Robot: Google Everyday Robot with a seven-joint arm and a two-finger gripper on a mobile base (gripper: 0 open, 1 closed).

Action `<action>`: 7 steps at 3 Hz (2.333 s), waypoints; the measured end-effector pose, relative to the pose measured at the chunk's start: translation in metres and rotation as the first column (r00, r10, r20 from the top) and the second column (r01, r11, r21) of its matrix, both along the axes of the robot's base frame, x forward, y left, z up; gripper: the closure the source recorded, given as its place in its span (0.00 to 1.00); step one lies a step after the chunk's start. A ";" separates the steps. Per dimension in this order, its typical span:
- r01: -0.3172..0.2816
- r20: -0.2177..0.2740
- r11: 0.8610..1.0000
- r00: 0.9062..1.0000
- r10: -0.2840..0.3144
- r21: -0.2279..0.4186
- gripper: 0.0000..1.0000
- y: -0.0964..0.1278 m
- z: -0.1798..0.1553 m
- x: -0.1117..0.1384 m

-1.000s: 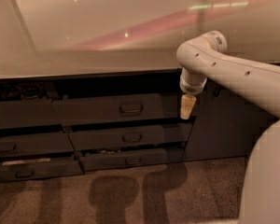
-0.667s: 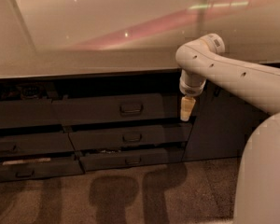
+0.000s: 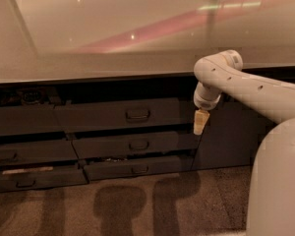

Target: Open top drawer

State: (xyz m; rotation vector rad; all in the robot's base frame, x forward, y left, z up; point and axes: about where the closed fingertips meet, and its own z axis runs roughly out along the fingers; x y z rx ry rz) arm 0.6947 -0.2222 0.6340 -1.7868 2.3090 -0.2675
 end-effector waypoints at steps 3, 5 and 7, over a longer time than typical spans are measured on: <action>-0.023 0.002 0.999 1.000 0.023 0.024 0.42 -0.002 -0.010 -0.002; -0.023 0.002 0.999 1.000 0.023 0.024 0.88 -0.002 -0.010 -0.002; -0.024 0.002 0.999 1.000 0.024 0.024 1.00 -0.001 -0.006 -0.002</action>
Offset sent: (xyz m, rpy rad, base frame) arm -0.0012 -0.0011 -0.0080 0.0192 -0.0016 0.0181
